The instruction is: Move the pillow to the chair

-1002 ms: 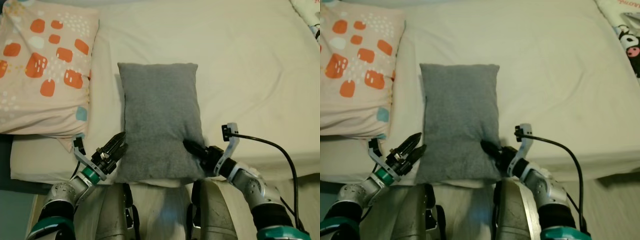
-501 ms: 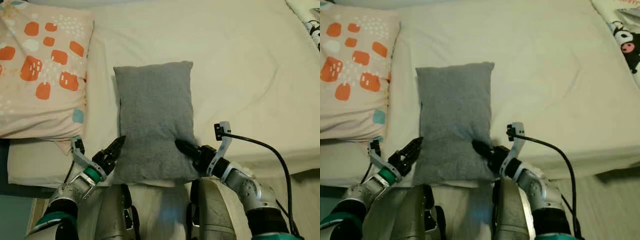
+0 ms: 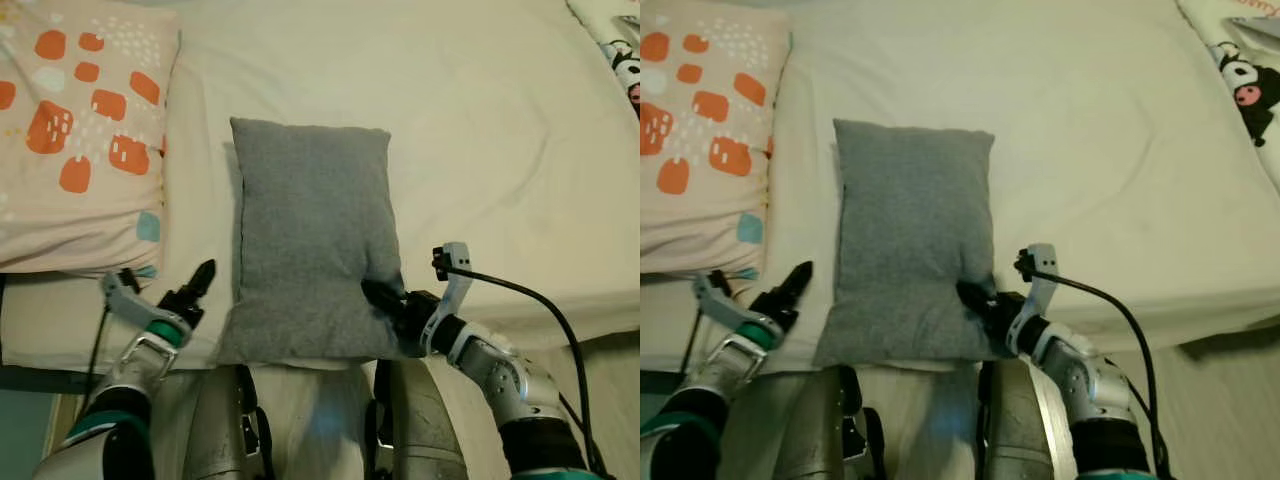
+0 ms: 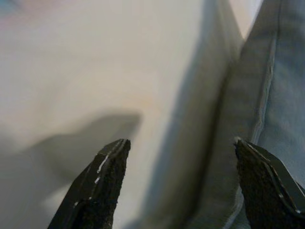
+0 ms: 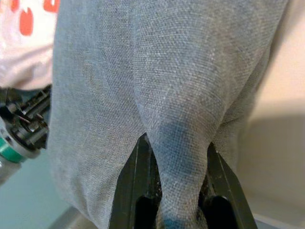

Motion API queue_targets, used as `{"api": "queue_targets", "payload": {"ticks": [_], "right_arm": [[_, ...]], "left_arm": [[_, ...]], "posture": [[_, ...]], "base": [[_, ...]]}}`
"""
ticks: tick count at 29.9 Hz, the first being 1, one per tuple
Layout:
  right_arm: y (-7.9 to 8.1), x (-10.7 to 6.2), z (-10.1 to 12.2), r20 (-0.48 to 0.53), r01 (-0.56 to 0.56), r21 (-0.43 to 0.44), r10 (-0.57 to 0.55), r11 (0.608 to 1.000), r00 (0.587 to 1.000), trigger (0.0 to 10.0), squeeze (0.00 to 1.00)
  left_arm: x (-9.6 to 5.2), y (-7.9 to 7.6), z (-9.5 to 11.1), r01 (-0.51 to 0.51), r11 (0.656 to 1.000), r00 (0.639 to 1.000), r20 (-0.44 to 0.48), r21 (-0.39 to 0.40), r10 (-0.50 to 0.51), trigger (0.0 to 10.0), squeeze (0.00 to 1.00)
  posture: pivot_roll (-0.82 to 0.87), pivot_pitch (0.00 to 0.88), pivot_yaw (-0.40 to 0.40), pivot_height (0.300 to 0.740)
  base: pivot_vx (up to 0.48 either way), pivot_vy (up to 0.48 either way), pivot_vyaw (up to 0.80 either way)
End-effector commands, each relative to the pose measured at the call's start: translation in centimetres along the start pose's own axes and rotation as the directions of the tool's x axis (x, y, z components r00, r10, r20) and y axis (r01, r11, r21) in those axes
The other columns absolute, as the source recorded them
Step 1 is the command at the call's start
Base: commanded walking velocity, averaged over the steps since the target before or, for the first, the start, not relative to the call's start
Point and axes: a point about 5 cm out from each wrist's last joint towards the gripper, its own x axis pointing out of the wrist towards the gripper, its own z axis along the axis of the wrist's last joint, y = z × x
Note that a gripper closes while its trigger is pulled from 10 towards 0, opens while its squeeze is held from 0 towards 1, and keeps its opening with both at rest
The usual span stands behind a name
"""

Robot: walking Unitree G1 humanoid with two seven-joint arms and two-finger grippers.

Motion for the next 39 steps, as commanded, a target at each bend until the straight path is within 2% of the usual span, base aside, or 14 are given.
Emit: {"api": "queue_targets", "payload": {"ticks": [1, 6, 10, 23, 24, 25, 27, 28, 29, 30, 31, 32, 33, 39], "right_arm": [[-0.2, -0.5, -2.7, -0.113, 0.029, 0.015, -0.027, 0.999, 0.993, 0.0, 0.00], [0.5, -0.6, -3.5, -0.145, 0.004, 0.014, -0.002, 1.000, 0.989, 0.0, 0.00], [0.7, -0.6, -3.7, -0.146, 0.003, 0.017, -0.001, 1.000, 0.989, 0.0, 0.00], [0.9, -0.9, -4.6, -0.156, -0.002, 0.039, 0.008, 0.999, 0.988, 0.0, 0.00], [1.1, -0.7, -4.8, -0.147, -0.013, 0.058, 0.021, 0.998, 0.989, 0.0, 0.00], [1.2, -0.6, -4.9, -0.140, -0.021, 0.075, 0.032, 0.997, 0.990, 0.0, 0.00], [1.2, -0.6, -4.9, -0.140, -0.021, 0.075, 0.032, 0.997, 0.990, 0.0, 0.00], [1.4, -0.3, -5.2, -0.139, -0.028, 0.088, 0.040, 0.996, 0.989, 0.0, 0.00], [1.4, -0.3, -5.2, -0.139, -0.028, 0.088, 0.040, 0.996, 0.989, 0.0, 0.00], [1.5, 0.2, -5.4, -0.140, -0.032, 0.099, 0.046, 0.995, 0.989, 0.0, 0.00], [1.5, 0.2, -5.4, -0.140, -0.032, 0.099, 0.046, 0.995, 0.989, 0.0, 0.00], [2.2, 1.3, -5.7, -0.136, -0.050, 0.108, 0.065, 0.993, 0.989, 0.0, 0.00], [2.4, 1.7, -5.7, -0.131, -0.057, 0.110, 0.071, 0.992, 0.989, 0.0, 0.00], [3.5, 2.8, -5.7, -0.092, -0.080, 0.144, 0.094, 0.986, 0.991, 0.0, 0.00]], "left_arm": [[-0.1, 0.0, -1.9, 0.019, 0.999, 0.996, -0.087, -0.029, -0.021, 10.0, 1.00], [0.9, -2.3, -5.7, 0.136, 0.983, 0.961, -0.225, -0.126, -0.162, 10.0, 1.00], [0.7, -2.5, -7.3, 0.122, 0.983, 0.937, -0.310, -0.134, -0.159, 10.0, 1.00], [-0.7, -1.9, -8.7, 0.152, 0.972, 0.870, -0.441, -0.182, -0.219, 10.0, 1.00], [-1.0, -1.5, -8.9, 0.170, 0.980, 0.849, -0.490, -0.104, -0.200, 10.0, 0.30], [-1.2, -1.2, -9.2, 0.182, 0.983, 0.834, -0.525, -0.033, -0.172, 10.0, 0.02], [-1.2, -1.2, -9.2, 0.182, 0.983, 0.834, -0.525, -0.033, -0.172, 10.0, 0.02], [-1.4, -0.7, -9.4, 0.172, 0.984, 0.827, -0.550, 0.052, -0.115, 9.7, 0.00], [-1.4, -0.7, -9.4, 0.172, 0.984, 0.827, -0.550, 0.052, -0.115, 9.7, 0.00], [-1.4, -0.2, -9.0, 0.126, 0.987, 0.849, -0.525, 0.102, -0.055, 0.0, 0.00], [-1.4, -0.2, -9.0, 0.126, 0.987, 0.849, -0.525, 0.102, -0.055, 0.0, 0.00], [-1.1, 0.3, -7.6, 0.050, 0.988, 0.906, -0.423, 0.147, 0.017, 0.0, 0.00], [-1.0, 0.4, -7.2, 0.033, 0.987, 0.920, -0.390, 0.156, 0.031, 0.0, 0.00], [-0.8, 0.4, -6.7, 0.008, 0.990, 0.946, -0.321, 0.140, 0.038, 0.0, 0.00]], "posture": [[-0.18, 0.336, 0.116, 0.600], [-0.19, 0.346, 0.114, 0.600], [-0.19, 0.346, 0.114, 0.600], [-0.14, 0.298, 0.101, 0.600], [-0.11, 0.285, 0.096, 0.600], [-0.10, 0.277, 0.094, 0.600], [-0.10, 0.277, 0.094, 0.600], [-0.07, 0.256, 0.087, 0.600], [-0.07, 0.256, 0.087, 0.600], [-0.06, 0.267, 0.085, 0.600], [-0.06, 0.267, 0.085, 0.600], [-0.04, 0.240, 0.093, 0.600], [-0.04, 0.240, 0.093, 0.600], [-0.02, 0.201, 0.090, 0.600]], "base": [[0.000, 0.000, 0.00], [0.000, 0.000, 0.00], [0.000, 0.000, 0.00], [0.000, 0.000, 0.00], [0.000, 0.000, 0.00], [0.000, 0.000, 0.00], [0.000, 0.000, 0.00], [0.000, 0.000, 0.00], [0.000, 0.000, 0.00], [0.000, 0.000, 0.00], [0.000, 0.000, 0.00], [0.000, 0.000, 0.00], [0.000, 0.000, 0.00], [0.000, 0.000, 0.00]]}}
